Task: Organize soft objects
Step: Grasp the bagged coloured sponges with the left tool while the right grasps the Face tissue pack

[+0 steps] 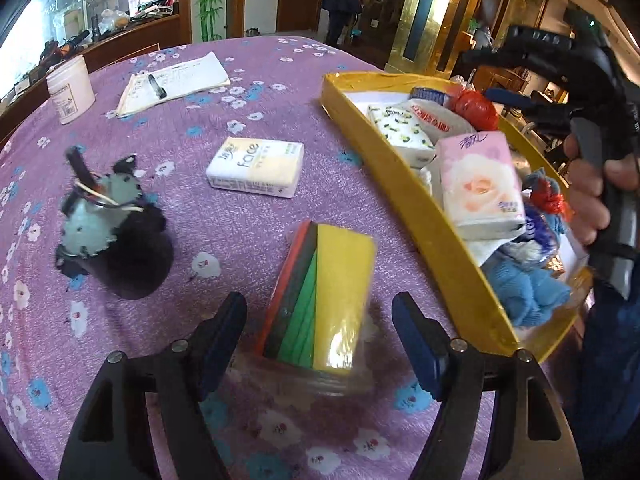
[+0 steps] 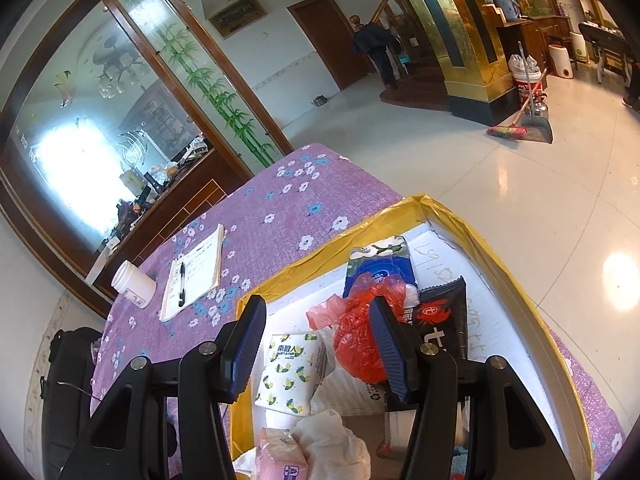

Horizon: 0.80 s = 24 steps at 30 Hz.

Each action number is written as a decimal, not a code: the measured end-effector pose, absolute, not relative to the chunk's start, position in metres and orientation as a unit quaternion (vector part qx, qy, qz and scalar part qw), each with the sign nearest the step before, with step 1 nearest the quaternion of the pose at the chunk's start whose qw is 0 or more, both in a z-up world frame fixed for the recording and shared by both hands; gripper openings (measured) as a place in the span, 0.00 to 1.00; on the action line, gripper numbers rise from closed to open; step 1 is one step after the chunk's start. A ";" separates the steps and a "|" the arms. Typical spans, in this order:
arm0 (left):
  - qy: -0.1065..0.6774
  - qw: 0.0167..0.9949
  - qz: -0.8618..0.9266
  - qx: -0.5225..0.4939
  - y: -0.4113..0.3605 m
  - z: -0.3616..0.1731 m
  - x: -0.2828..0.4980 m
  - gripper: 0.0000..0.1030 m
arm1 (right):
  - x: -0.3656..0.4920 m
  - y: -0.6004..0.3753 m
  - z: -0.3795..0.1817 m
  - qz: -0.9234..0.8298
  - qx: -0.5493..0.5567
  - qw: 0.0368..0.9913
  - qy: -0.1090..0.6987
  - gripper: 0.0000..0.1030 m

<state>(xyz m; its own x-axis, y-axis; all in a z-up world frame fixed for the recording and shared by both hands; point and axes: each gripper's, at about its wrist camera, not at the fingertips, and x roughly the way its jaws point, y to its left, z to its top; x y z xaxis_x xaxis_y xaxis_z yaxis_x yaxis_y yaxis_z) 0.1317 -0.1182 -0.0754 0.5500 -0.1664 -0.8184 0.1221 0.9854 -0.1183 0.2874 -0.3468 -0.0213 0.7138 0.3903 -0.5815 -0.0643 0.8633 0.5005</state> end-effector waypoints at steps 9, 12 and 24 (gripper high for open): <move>0.440 0.895 -0.077 -0.001 -0.121 -0.072 0.126 0.35 | 0.280 -0.327 -0.013 0.159 0.200 0.906 0.337 0.56; 0.405 0.909 -0.092 -0.016 -0.114 -0.052 0.116 0.35 | 0.276 -0.310 -0.008 0.192 0.174 0.909 0.325 0.62; 0.329 0.937 -0.011 -0.115 -0.029 -0.006 0.104 0.35 | 0.263 -0.174 -0.036 0.327 0.002 0.824 0.463 0.62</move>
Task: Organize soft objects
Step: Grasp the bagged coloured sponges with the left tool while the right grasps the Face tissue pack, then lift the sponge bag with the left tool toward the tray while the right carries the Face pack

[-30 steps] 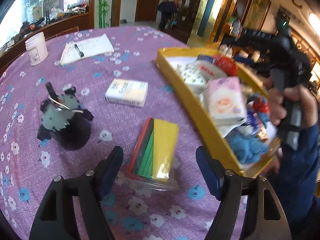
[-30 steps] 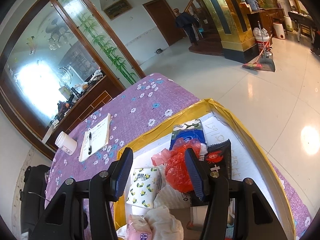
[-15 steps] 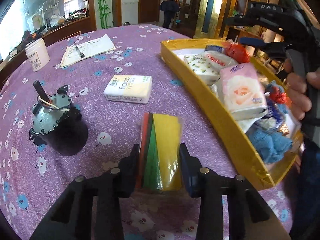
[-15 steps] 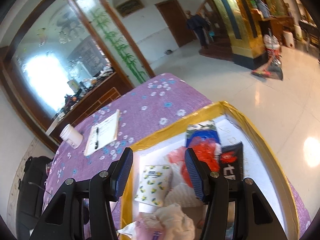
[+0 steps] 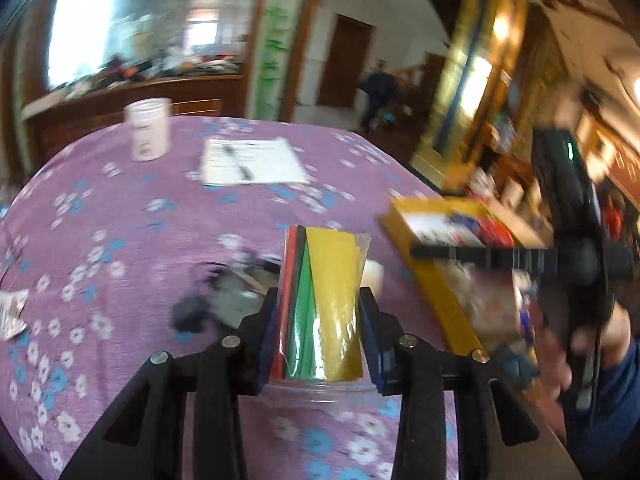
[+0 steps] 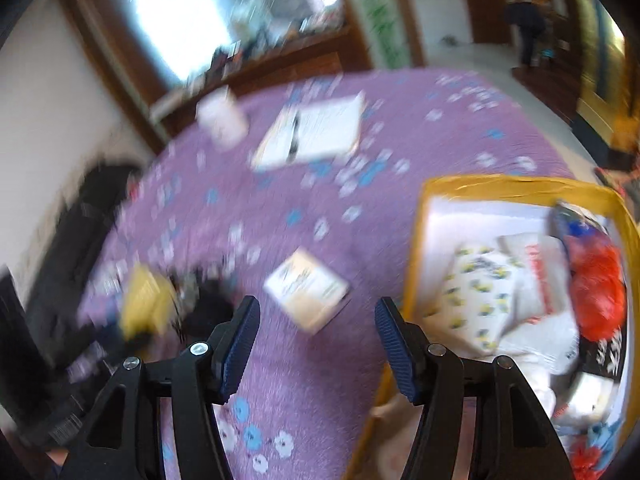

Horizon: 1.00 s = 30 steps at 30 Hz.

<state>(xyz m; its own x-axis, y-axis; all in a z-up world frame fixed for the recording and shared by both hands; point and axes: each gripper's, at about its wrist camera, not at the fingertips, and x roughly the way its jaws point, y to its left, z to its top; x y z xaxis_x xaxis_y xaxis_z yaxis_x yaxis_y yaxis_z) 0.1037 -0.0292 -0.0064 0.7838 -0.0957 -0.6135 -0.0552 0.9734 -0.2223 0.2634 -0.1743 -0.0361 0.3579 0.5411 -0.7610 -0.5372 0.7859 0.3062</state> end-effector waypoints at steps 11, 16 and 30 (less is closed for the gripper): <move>0.324 0.930 0.020 -0.170 0.006 -0.005 0.100 0.35 | 0.313 -0.109 -0.069 0.316 -0.121 0.793 0.507 0.71; 0.328 0.929 0.019 -0.171 0.006 -0.008 0.104 0.35 | 0.312 -0.096 -0.078 0.333 -0.112 0.768 0.536 0.72; 0.331 0.930 0.014 -0.160 -0.002 -0.011 0.107 0.35 | 0.236 -0.125 -0.055 0.302 -0.047 0.832 0.463 0.46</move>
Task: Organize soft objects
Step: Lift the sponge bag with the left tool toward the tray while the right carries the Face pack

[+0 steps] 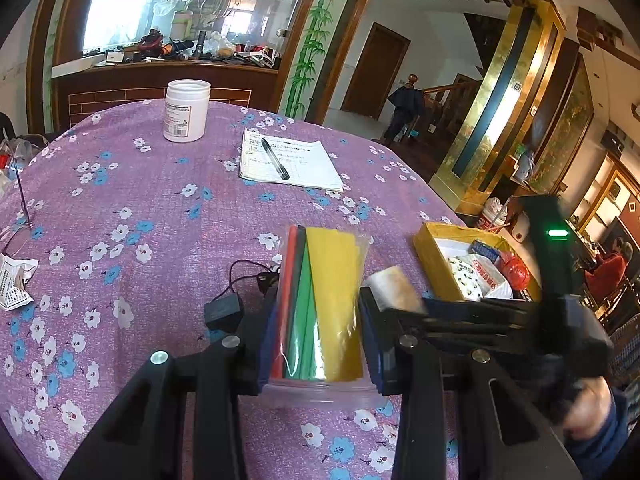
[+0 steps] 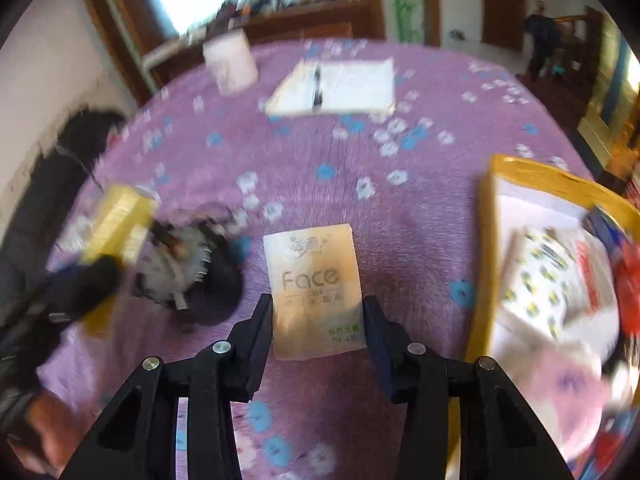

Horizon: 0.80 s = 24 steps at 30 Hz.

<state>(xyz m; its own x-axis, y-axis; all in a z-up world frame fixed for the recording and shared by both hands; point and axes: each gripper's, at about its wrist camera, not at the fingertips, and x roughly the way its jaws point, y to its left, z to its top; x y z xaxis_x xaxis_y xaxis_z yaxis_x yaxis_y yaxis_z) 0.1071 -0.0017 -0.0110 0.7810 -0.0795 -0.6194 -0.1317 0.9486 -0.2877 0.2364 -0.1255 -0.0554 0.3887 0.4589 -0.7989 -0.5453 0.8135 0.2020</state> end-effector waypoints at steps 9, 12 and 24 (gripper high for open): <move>0.314 0.943 0.039 -0.101 -0.029 -0.015 0.106 0.35 | 0.197 -0.147 -0.041 0.302 -0.007 0.884 0.357 0.46; 0.304 0.948 0.051 -0.084 -0.035 -0.015 0.104 0.35 | 0.194 -0.151 -0.036 0.315 0.006 0.883 0.349 0.46; 0.271 0.956 0.110 -0.018 -0.047 -0.014 0.101 0.35 | 0.186 -0.158 -0.028 0.340 0.032 0.881 0.327 0.46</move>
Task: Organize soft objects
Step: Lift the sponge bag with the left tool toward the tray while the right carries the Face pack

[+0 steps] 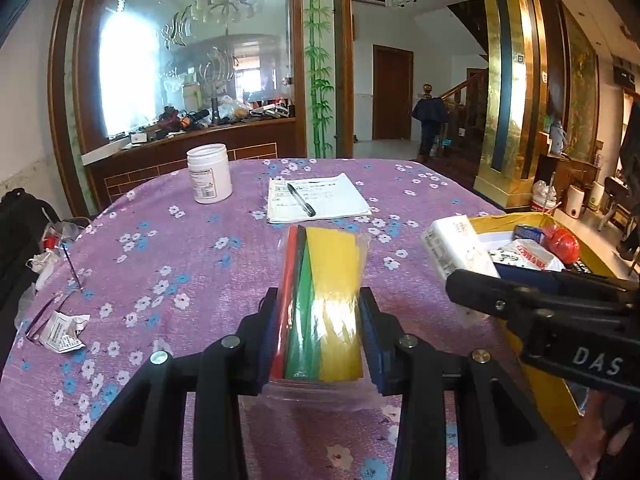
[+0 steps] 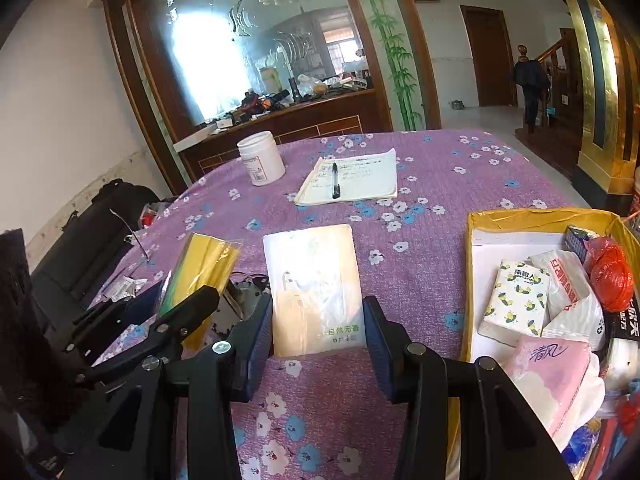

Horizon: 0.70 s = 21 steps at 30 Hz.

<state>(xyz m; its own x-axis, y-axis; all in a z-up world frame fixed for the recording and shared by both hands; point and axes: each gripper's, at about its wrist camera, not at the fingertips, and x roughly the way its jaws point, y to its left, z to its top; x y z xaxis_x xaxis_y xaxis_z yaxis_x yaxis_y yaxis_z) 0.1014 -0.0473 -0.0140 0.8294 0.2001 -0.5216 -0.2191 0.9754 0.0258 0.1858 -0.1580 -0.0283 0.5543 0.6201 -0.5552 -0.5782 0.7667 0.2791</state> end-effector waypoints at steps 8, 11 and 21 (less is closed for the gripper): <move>0.268 0.954 0.135 -0.009 -0.043 -0.016 0.102 0.35 | 0.184 -0.157 -0.028 0.341 0.028 0.882 0.323 0.46; 0.266 0.954 0.137 -0.007 -0.044 -0.016 0.101 0.35 | 0.183 -0.156 -0.028 0.342 0.026 0.883 0.321 0.47; 0.264 0.954 0.144 0.001 -0.047 -0.016 0.101 0.35 | 0.183 -0.156 -0.028 0.340 0.026 0.884 0.320 0.47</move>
